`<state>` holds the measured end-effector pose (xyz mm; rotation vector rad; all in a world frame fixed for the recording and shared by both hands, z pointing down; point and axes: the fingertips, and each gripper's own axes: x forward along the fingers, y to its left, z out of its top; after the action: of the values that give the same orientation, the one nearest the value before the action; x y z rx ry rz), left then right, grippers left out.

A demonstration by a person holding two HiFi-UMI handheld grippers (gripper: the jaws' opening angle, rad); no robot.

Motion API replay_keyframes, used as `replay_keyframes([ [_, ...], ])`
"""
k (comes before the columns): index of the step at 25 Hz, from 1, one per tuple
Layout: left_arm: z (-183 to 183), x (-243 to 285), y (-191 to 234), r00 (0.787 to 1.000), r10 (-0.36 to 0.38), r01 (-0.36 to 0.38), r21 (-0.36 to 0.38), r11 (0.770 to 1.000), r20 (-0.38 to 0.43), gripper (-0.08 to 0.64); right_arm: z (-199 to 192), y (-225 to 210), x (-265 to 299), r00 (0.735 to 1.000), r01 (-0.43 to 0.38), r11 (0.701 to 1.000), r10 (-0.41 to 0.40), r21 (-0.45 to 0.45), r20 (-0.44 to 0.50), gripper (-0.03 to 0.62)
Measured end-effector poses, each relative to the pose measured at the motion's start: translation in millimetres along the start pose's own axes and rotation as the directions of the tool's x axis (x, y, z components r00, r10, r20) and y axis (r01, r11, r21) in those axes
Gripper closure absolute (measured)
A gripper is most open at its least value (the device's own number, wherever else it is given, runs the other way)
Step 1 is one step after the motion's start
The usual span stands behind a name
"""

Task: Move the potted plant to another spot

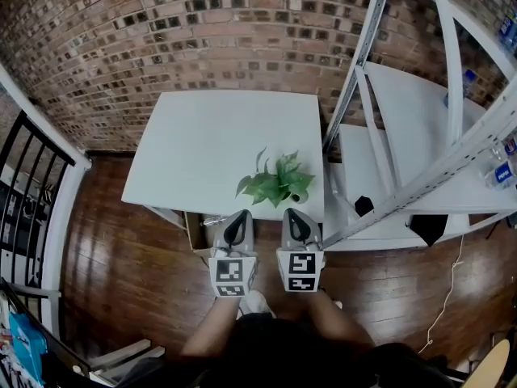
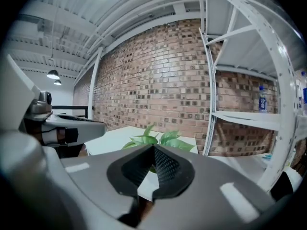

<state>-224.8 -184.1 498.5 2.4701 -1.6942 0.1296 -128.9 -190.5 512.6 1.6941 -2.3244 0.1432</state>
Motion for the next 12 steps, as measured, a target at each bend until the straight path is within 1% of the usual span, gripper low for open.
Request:
replay_keyframes([
  [3,-3,-2,-2,1.000,-0.004,0.004,-0.017,1.000,-0.011,0.545,4,5,-1,1.000,-0.010,1.000,0.010,-0.013,0.001,0.591],
  [7,-1,1,-3,1.000,-0.006,0.006,0.007,1.000,-0.006,0.545,6,9,-3,1.000,-0.017,0.999,0.017,-0.027,-0.002,0.591],
  [12,2,-1,-5,1.000,-0.016,0.016,0.009,1.000,-0.005,0.545,8,17,-5,1.000,-0.028,0.999,0.028,-0.031,-0.002,0.591],
])
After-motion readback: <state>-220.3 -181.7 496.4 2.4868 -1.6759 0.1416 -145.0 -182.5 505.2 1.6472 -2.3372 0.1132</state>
